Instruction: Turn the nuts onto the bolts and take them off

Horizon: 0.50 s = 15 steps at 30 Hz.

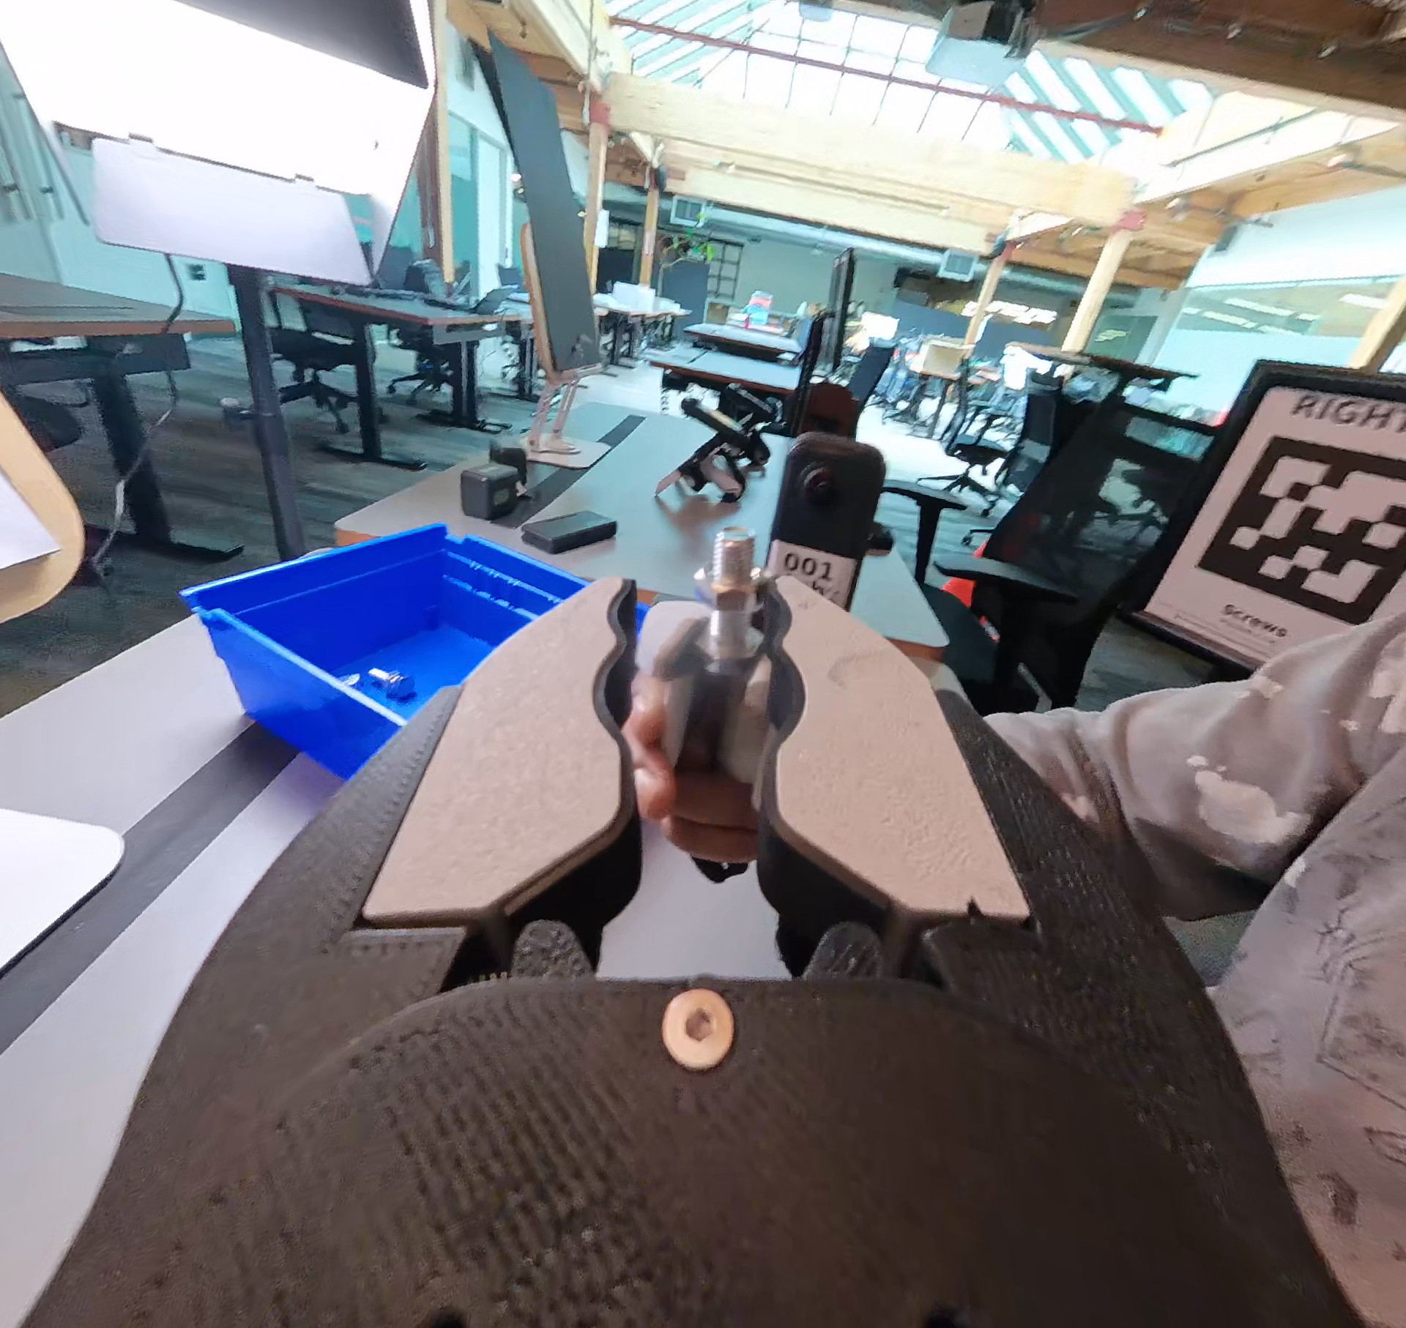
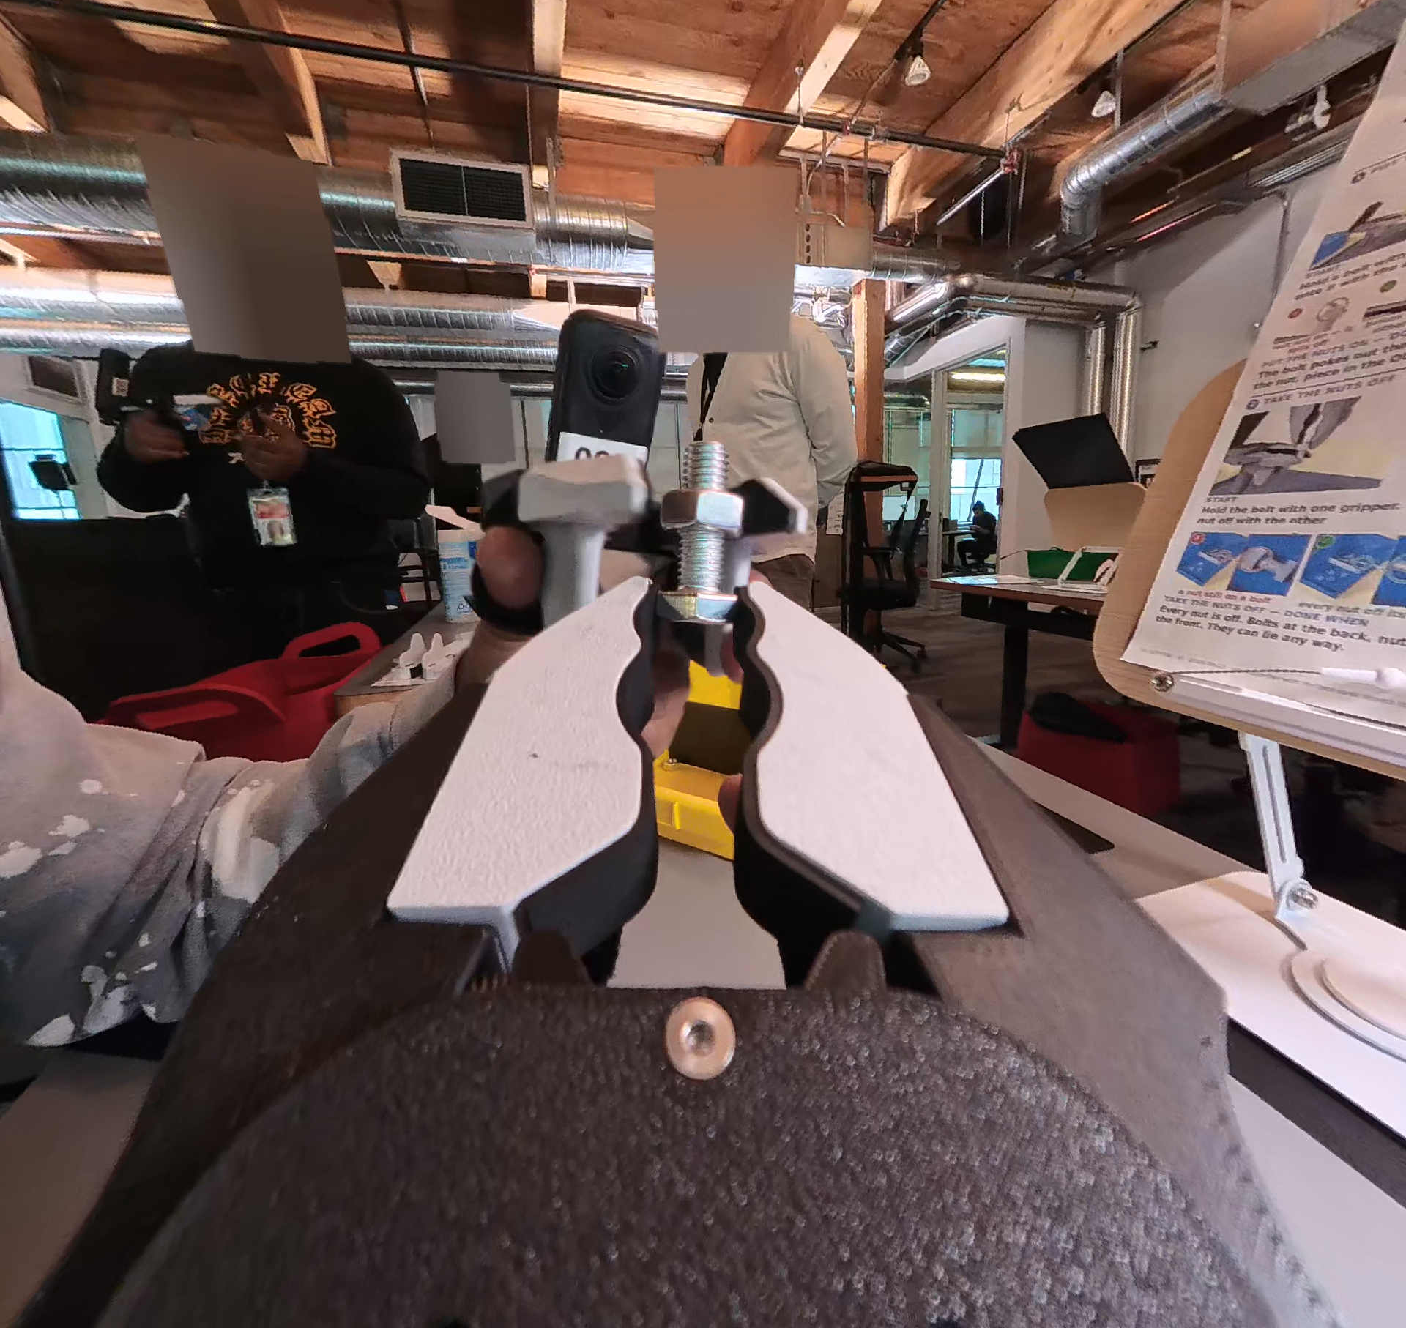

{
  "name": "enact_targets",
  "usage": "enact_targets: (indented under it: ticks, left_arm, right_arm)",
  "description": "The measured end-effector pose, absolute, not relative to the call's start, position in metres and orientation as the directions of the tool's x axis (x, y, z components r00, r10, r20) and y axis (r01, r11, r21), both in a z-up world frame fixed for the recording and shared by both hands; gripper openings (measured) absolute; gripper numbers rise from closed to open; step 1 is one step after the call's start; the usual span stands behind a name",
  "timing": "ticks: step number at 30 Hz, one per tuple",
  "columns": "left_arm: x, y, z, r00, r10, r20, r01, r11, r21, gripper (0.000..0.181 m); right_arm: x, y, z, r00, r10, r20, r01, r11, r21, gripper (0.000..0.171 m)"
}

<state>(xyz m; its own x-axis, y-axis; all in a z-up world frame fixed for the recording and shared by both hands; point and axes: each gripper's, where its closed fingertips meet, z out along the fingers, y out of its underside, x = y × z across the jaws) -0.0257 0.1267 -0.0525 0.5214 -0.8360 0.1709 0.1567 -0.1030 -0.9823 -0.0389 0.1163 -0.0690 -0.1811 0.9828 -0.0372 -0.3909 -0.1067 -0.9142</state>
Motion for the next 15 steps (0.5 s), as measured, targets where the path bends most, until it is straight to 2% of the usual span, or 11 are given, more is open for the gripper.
enact_targets:
  ticks: [2, 3, 4, 8, 15]
  left_arm:
    - [-0.028, 0.128, -0.053, 0.522, -0.833, 0.184, 0.165, -0.113, -0.98, 0.03]
    - [-0.036, 0.137, -0.055, 0.576, -0.791, 0.206, 0.17, -0.131, -0.977, 0.009]
    - [-0.046, 0.145, -0.06, 0.638, -0.748, 0.186, 0.15, -0.117, -0.982, 0.007]
    - [-0.047, 0.139, -0.053, 0.589, -0.782, 0.205, 0.186, -0.115, -0.976, 0.019]
    - [-0.024, 0.124, -0.052, 0.517, -0.839, 0.17, 0.14, -0.113, -0.984, 0.035]
  right_arm:
    - [-0.038, 0.116, -0.067, -0.18, 0.983, -0.037, -0.397, -0.107, -0.912, 0.018]
    - [-0.035, 0.115, -0.065, -0.199, 0.979, -0.033, -0.417, -0.115, -0.901, 0.018]
    - [-0.032, 0.112, -0.063, -0.227, 0.973, -0.03, -0.427, -0.127, -0.895, 0.018]
    - [-0.033, 0.112, -0.062, -0.211, 0.977, -0.016, -0.419, -0.105, -0.902, 0.018]
    - [-0.038, 0.117, -0.068, -0.173, 0.984, -0.038, -0.396, -0.105, -0.912, 0.018]
